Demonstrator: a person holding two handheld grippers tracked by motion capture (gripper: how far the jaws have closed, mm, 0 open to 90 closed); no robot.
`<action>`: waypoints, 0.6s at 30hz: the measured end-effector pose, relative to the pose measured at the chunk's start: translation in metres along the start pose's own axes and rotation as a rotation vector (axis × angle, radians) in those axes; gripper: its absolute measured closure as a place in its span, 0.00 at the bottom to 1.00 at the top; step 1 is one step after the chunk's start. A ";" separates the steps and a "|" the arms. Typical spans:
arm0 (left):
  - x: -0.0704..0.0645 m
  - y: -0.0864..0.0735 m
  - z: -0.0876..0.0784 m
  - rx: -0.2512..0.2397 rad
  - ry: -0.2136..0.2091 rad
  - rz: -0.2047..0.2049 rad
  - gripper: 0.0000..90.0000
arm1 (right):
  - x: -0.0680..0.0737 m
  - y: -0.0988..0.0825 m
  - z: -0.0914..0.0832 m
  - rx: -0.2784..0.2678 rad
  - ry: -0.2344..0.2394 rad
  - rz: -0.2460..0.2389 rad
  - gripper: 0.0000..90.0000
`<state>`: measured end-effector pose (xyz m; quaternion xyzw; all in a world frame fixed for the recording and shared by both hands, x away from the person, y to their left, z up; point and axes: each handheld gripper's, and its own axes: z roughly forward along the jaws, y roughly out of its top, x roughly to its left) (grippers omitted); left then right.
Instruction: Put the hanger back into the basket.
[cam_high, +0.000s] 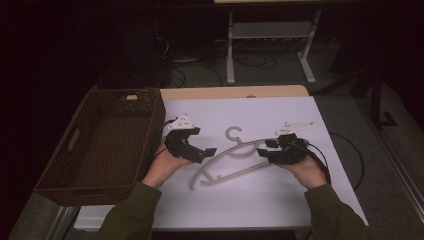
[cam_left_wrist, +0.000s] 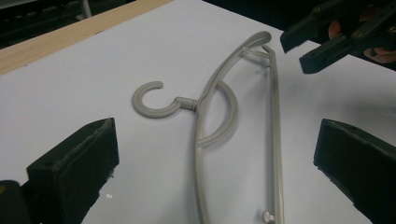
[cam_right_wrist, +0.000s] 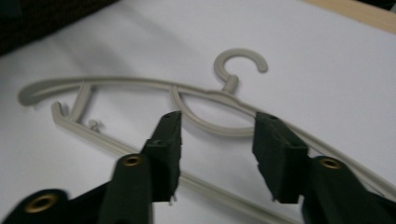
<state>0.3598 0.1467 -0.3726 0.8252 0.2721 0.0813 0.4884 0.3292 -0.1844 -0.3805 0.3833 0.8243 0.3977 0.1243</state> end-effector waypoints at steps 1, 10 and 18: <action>0.000 0.000 0.000 0.000 0.000 0.001 0.00 | 0.000 -0.001 0.002 0.009 0.000 -0.005 0.67; 0.002 -0.002 0.000 0.000 0.002 -0.007 0.00 | 0.001 -0.009 0.019 0.094 0.032 0.002 0.99; 0.003 -0.004 -0.001 0.000 0.004 -0.020 0.00 | 0.003 -0.013 0.028 0.123 0.051 -0.015 0.99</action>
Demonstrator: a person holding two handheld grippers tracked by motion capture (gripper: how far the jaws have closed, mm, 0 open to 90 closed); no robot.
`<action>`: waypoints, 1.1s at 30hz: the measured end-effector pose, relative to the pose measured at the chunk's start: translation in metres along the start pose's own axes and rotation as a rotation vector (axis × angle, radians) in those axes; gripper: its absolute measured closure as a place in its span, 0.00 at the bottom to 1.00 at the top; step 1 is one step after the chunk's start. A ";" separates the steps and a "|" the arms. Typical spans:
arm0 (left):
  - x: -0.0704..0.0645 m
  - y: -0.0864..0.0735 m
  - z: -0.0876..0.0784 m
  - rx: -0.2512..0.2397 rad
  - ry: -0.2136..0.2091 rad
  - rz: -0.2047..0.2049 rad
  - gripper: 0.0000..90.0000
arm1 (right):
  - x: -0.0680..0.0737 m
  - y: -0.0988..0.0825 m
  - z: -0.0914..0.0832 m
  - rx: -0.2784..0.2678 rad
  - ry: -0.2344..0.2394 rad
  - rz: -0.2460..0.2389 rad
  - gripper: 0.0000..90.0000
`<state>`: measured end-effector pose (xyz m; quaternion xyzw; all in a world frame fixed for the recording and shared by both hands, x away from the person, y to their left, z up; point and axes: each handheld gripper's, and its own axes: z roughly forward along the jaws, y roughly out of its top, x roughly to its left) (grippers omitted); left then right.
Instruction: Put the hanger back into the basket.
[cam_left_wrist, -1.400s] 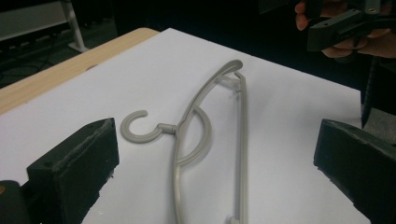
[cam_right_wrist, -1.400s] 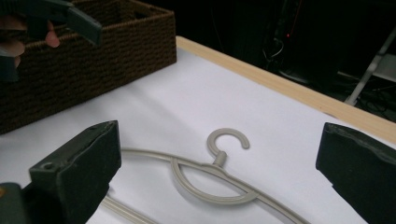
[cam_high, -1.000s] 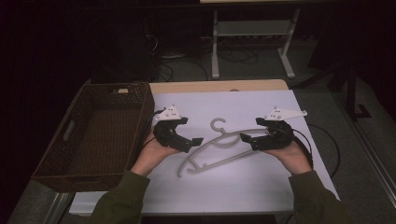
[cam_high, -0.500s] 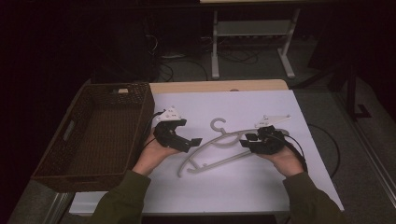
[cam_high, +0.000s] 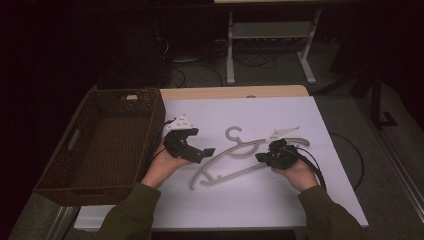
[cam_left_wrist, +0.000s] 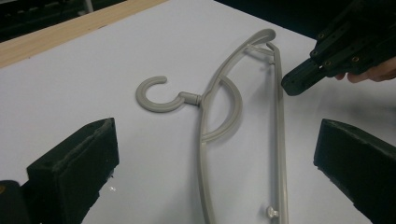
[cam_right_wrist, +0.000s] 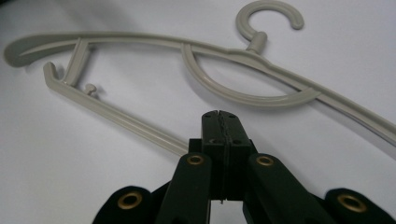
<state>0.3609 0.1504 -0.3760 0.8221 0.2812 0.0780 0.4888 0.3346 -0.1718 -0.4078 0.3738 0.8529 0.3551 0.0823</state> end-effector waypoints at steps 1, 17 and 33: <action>0.001 0.000 0.000 0.001 0.001 0.002 0.00 | 0.001 -0.001 0.003 0.017 0.001 -0.001 0.99; 0.005 -0.003 -0.001 0.007 0.012 -0.011 0.00 | 0.002 -0.010 0.020 0.088 -0.015 -0.021 0.99; 0.005 -0.003 0.000 0.012 0.018 -0.008 0.00 | 0.005 -0.015 0.027 0.149 -0.048 -0.058 0.99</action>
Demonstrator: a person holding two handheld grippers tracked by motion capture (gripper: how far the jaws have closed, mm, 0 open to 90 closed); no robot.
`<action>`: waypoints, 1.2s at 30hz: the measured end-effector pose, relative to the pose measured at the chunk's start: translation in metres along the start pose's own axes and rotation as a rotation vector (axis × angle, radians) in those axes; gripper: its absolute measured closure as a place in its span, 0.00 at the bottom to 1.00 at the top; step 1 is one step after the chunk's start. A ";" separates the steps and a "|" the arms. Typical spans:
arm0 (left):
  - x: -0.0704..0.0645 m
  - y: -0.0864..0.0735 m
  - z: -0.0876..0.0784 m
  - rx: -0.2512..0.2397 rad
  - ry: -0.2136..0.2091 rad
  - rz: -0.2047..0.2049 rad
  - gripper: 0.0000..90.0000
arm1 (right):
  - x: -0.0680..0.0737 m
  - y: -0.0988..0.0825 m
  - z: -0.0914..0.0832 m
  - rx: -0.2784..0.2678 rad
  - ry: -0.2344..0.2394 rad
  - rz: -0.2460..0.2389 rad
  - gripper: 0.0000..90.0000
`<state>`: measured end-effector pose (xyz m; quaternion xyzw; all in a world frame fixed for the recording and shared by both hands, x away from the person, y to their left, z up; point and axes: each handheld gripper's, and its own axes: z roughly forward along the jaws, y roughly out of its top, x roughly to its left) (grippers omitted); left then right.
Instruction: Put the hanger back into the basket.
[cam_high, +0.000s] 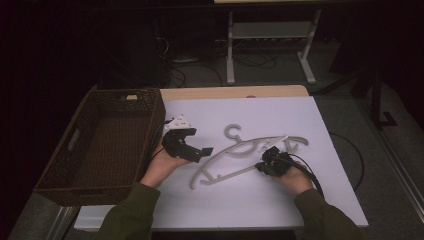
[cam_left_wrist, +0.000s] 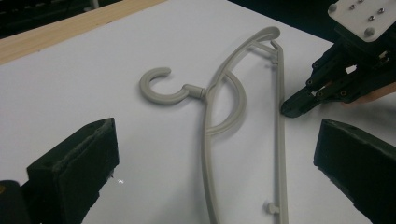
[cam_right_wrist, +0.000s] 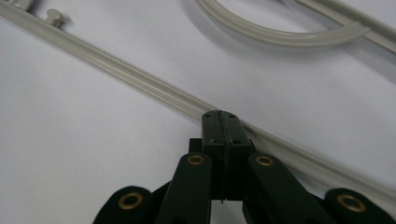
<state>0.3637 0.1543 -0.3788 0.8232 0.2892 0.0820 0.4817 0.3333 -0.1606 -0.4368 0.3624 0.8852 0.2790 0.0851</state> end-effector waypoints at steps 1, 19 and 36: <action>0.000 0.000 0.001 0.002 0.000 -0.001 0.00 | 0.000 0.000 0.000 -0.001 0.002 0.004 0.99; 0.000 0.000 0.002 0.002 -0.003 -0.003 0.00 | -0.003 0.013 -0.011 -0.113 0.005 0.023 0.99; -0.001 -0.002 0.008 0.032 0.008 0.013 0.00 | -0.003 0.009 0.004 -0.052 -0.008 0.005 0.99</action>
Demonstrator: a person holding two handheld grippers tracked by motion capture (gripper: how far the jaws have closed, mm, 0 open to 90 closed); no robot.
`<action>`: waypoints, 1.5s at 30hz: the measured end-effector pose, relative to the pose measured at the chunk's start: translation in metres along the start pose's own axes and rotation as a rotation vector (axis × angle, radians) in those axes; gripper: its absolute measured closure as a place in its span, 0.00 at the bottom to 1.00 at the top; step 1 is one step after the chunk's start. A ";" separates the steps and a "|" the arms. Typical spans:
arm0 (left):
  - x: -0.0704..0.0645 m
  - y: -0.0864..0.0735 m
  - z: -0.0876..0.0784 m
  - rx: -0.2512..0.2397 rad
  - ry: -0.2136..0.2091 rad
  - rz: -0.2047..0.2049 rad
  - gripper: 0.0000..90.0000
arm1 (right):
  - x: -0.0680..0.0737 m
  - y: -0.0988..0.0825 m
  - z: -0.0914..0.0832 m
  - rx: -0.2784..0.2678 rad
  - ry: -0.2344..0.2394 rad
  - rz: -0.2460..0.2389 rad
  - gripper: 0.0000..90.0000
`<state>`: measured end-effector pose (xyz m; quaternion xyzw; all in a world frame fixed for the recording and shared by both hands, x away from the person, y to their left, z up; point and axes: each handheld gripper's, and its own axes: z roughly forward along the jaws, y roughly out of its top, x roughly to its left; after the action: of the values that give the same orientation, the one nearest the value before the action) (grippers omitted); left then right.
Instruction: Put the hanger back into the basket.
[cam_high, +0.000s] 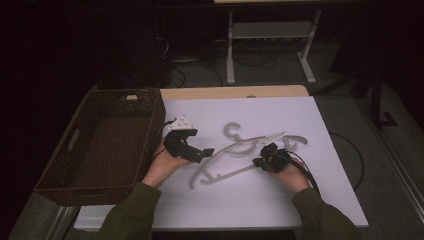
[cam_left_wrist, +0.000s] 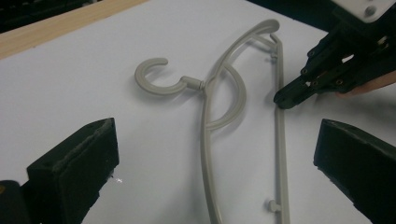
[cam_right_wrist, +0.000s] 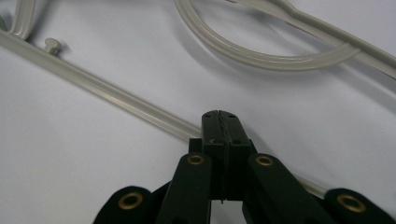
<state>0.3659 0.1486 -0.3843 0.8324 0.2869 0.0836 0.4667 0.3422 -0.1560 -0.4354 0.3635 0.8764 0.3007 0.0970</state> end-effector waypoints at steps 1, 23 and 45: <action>0.000 0.000 0.002 0.009 -0.001 0.001 0.00 | 0.000 0.000 0.000 0.002 -0.002 -0.004 0.99; 0.004 -0.005 0.075 0.229 0.022 0.081 0.15 | 0.001 -0.001 0.000 0.008 0.006 0.013 0.99; -0.005 -0.001 0.098 0.322 0.015 0.188 0.77 | 0.002 -0.002 0.000 0.001 0.001 0.004 0.99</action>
<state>0.4019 0.0747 -0.4383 0.9188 0.2211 0.0860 0.3154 0.3402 -0.1555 -0.4365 0.3650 0.8759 0.3007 0.0957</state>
